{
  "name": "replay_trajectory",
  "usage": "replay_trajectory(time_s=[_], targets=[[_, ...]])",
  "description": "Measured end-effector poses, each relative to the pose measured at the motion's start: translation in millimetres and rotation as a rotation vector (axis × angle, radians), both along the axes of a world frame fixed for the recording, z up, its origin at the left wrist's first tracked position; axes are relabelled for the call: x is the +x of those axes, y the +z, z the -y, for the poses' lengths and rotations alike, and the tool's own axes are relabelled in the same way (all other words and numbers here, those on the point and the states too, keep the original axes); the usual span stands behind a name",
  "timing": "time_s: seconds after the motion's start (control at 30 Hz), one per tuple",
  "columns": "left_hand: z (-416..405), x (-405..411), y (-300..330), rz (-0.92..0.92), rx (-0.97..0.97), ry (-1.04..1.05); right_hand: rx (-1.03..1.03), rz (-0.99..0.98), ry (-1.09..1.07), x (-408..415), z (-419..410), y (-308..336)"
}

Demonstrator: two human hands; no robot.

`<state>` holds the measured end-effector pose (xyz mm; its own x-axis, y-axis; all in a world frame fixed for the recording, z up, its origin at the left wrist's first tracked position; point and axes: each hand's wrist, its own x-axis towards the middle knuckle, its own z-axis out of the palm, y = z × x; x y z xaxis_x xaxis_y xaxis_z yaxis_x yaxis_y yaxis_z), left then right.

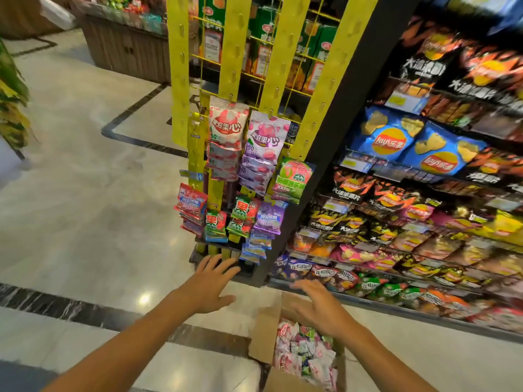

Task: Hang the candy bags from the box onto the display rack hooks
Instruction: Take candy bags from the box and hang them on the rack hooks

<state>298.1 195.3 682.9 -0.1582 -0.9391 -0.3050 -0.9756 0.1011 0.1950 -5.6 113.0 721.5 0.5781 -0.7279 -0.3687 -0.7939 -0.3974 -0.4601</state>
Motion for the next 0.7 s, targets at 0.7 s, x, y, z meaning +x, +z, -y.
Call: replay_trajectory(time_s=[0.7], targets=[[117, -370, -196, -0.187, 0.369, -0.083, 0.402, -0.12, -0.509, -395, 84, -180]])
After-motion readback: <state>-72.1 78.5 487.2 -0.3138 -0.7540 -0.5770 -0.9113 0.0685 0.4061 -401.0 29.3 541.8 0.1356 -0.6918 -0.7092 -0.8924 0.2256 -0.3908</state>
